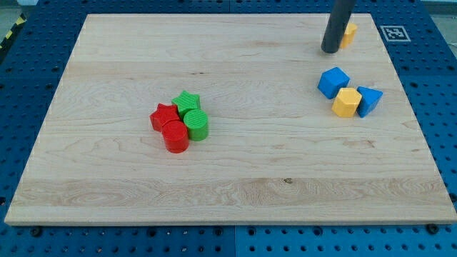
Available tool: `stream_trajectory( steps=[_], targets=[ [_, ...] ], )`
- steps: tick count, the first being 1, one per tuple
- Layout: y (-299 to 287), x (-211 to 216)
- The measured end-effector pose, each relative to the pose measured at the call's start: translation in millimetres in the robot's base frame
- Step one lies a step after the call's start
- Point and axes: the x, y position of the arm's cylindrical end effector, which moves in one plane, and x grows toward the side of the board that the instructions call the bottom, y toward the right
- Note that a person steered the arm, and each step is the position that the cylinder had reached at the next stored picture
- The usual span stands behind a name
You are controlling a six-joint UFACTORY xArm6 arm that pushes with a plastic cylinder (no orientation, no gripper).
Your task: Move the yellow heart above the blue cube
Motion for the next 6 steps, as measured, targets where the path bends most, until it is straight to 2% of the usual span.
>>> stream_trajectory(
  steps=[1, 2, 3, 4, 5, 6],
  targets=[
    [-21, -43],
    [-16, -74],
    [40, -78],
    [76, -43],
    [57, -11],
    [55, -34]
  ],
)
